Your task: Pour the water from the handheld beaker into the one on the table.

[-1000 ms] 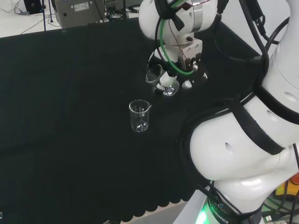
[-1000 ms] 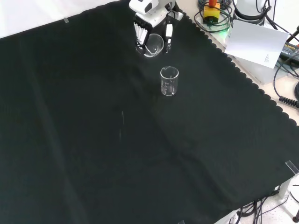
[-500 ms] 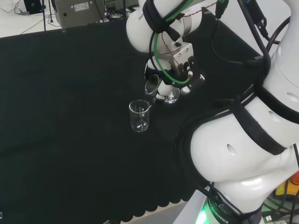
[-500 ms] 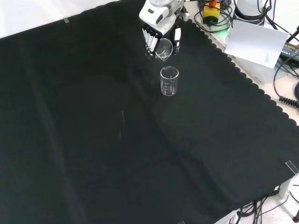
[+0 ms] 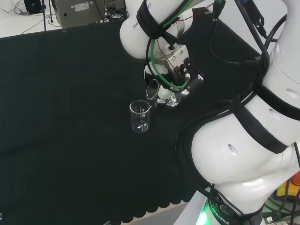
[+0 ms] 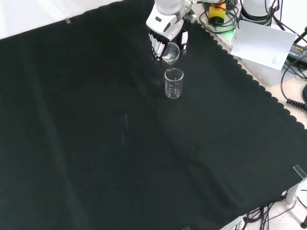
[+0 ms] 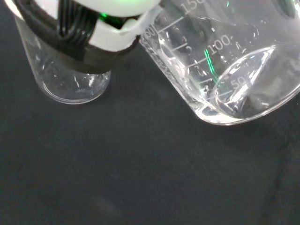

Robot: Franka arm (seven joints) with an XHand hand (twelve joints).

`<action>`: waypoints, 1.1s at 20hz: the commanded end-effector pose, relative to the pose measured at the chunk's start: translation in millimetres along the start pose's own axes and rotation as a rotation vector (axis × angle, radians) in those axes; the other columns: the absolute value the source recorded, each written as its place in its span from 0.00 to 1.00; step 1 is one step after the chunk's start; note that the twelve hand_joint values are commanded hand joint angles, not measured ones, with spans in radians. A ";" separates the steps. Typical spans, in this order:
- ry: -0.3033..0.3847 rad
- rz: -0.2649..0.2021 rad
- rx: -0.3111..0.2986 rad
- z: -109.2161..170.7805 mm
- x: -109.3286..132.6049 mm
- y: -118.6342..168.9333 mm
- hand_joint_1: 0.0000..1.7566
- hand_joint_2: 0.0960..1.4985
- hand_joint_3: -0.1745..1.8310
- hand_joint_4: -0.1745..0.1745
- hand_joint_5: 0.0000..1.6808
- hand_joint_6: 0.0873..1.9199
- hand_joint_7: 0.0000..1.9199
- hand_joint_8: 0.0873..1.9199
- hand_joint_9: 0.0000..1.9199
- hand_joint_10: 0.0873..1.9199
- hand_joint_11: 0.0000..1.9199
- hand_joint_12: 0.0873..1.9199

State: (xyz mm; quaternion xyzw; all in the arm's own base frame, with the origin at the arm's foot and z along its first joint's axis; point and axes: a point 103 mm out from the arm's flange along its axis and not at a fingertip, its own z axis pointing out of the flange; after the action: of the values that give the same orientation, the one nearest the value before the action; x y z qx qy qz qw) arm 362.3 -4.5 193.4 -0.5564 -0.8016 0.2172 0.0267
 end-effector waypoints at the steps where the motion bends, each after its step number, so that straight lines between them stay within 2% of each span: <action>1: -0.030 -0.009 0.017 -1.4 5.0 1.8 0.75 0.65 0.00 0.00 0.91 0.00 0.82 0.00 0.94 0.00 0.80 0.27; 5: -0.056 -0.017 0.032 -3.9 9.0 2.9 0.75 0.65 0.00 0.00 0.91 0.00 0.82 0.00 0.94 0.00 0.80 0.27; 10: -0.126 -0.017 0.071 -5.8 16.0 5.4 0.75 0.65 0.00 0.00 0.91 0.00 0.82 0.00 0.94 0.00 0.80 0.27; 13: -0.173 -0.012 0.079 -6.8 19.9 6.8 0.75 0.65 0.00 0.00 0.91 0.00 0.82 0.00 0.94 0.00 0.81 0.27; 22: -0.249 0.001 0.105 -12.4 25.4 10.6 0.75 0.65 0.00 0.00 0.91 0.00 0.82 0.00 0.94 0.00 0.81 0.27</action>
State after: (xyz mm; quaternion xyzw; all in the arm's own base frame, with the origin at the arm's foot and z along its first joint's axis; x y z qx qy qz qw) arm 364.2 22.1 194.0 -0.5277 -0.7885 0.3141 -0.0344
